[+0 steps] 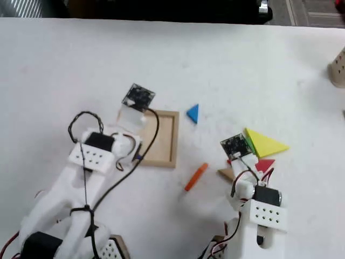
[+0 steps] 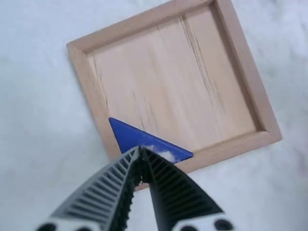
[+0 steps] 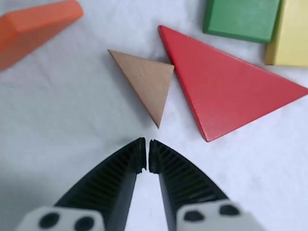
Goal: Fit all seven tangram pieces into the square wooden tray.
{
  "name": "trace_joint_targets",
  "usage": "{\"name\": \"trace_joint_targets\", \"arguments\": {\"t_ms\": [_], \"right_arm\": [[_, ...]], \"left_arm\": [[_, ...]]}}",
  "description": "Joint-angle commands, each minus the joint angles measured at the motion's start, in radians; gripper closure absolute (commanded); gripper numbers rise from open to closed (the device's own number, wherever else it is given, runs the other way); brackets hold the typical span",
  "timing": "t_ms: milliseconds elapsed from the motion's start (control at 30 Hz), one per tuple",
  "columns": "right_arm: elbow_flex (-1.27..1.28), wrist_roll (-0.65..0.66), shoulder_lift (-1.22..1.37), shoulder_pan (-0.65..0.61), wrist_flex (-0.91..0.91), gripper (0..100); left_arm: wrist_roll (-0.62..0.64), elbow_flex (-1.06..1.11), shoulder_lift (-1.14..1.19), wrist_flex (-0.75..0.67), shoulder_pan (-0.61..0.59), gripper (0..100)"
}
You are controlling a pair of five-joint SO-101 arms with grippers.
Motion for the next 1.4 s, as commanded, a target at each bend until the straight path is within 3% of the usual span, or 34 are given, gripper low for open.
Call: {"name": "trace_joint_targets", "arguments": {"t_ms": [0, 233, 300, 400, 500, 633, 900, 1033, 1133, 1367], "right_arm": [[-0.009, -0.011, -0.016, -0.001, -0.016, 97.8], [-0.161, 0.043, -0.016, -0.061, 0.039, 96.6], [-0.261, 0.152, -0.016, -0.071, 0.140, 91.5], [-0.385, 0.376, -0.016, -0.127, 0.309, 83.9], [-0.431, 0.594, -0.016, -0.189, 0.421, 83.9], [-0.388, 0.766, -0.016, -0.294, 0.487, 84.5], [-0.276, 0.763, -0.007, -0.478, 0.329, 84.3], [-0.230, 0.634, -0.007, -0.558, 0.225, 84.3], [-0.221, 0.611, -0.007, -0.634, 0.205, 83.9], [-0.215, 0.578, -0.005, -0.664, 0.159, 70.7]], "left_arm": [[-0.005, 0.009, -0.045, -0.091, -0.044, 98], [0.021, 0.008, -0.044, -0.175, -0.219, 98], [0.080, 0.008, -0.039, -0.181, -0.217, 96], [0.155, 0.014, -0.039, -0.184, -0.223, 86], [0.173, 0.015, -0.039, -0.181, -0.246, 77], [0.175, 0.015, -0.038, -0.189, -0.257, 77], [0.175, 0.034, -0.038, -0.190, -0.289, 77], [0.173, 0.034, -0.038, -0.190, -0.286, 77], [0.173, 0.035, -0.038, -0.190, -0.285, 77], [0.173, 0.043, -0.038, -0.227, -0.288, 77]]}}
